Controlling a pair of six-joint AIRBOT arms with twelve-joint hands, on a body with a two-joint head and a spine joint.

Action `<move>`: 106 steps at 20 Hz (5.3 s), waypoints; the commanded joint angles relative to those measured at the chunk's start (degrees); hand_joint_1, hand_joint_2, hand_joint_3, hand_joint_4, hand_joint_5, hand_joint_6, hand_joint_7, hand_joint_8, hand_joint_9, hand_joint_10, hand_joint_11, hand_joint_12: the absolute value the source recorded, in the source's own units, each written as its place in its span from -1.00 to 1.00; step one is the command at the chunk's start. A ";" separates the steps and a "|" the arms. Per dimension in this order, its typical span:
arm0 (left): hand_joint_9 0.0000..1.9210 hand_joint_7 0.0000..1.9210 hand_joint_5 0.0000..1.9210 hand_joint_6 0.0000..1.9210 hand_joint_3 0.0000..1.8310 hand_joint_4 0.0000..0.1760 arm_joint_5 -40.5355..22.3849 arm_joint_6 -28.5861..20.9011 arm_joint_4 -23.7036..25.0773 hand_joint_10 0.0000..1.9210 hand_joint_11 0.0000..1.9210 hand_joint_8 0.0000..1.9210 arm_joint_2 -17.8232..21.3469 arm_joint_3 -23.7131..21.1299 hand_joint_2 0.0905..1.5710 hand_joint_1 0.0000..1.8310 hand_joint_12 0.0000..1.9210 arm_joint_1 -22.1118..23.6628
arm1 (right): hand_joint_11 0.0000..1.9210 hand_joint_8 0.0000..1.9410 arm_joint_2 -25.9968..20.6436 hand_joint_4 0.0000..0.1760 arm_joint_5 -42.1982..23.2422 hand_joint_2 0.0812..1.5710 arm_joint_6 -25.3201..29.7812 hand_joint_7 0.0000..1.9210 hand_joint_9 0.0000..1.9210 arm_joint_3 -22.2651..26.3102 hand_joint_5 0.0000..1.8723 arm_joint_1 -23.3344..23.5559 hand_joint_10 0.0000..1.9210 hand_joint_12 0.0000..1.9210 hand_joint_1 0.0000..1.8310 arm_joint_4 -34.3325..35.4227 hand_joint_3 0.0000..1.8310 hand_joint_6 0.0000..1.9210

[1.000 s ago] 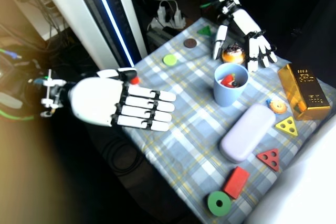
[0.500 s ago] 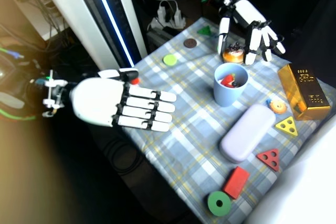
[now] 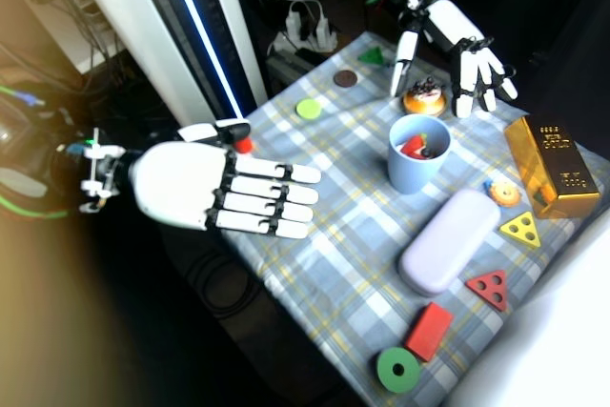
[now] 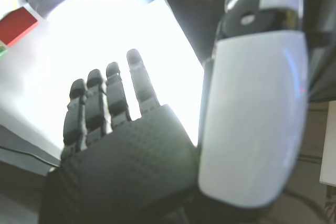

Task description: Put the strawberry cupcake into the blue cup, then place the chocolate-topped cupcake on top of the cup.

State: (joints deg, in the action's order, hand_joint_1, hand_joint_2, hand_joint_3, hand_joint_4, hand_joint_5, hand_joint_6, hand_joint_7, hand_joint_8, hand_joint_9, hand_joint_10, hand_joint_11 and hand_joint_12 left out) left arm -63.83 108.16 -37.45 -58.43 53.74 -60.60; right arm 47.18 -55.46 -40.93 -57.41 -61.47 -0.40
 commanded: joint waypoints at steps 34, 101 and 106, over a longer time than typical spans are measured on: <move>-0.52 0.03 0.08 -1.00 -1.00 -1.00 -5.45 -0.13 11.58 -0.99 -0.96 -0.99 5.34 -0.56 0.12 0.16 -0.99 11.54 | -1.00 -1.00 0.66 -0.57 -6.78 -0.11 0.23 -1.00 -1.00 -0.31 -1.00 -0.44 -1.00 -1.00 -0.66 1.57 -1.00 -1.00; -1.00 -1.00 -1.00 -1.00 -1.00 0.17 -16.23 6.42 2.18 -1.00 -1.00 -1.00 8.96 -8.15 0.00 -1.00 -1.00 -0.42 | -1.00 -1.00 -2.30 -0.60 -26.77 -0.01 -14.57 -1.00 -1.00 7.85 -1.00 -11.61 -1.00 -1.00 -1.00 21.24 -1.00 -1.00; -1.00 -1.00 -1.00 -1.00 -1.00 0.13 -23.24 6.40 -2.29 -1.00 -1.00 -1.00 6.35 -9.57 -0.05 -1.00 -1.00 -5.10 | -1.00 -1.00 -2.10 -0.63 -41.10 -0.03 -14.64 -1.00 -1.00 12.10 -1.00 -25.34 -1.00 -1.00 -1.00 31.83 -1.00 -1.00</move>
State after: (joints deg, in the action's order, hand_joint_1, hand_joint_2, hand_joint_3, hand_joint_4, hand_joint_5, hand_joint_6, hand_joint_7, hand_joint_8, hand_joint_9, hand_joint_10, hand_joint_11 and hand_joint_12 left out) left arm -79.85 114.80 -43.92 -52.51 44.21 -66.50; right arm 45.39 -86.56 -55.81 -45.10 -87.68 34.30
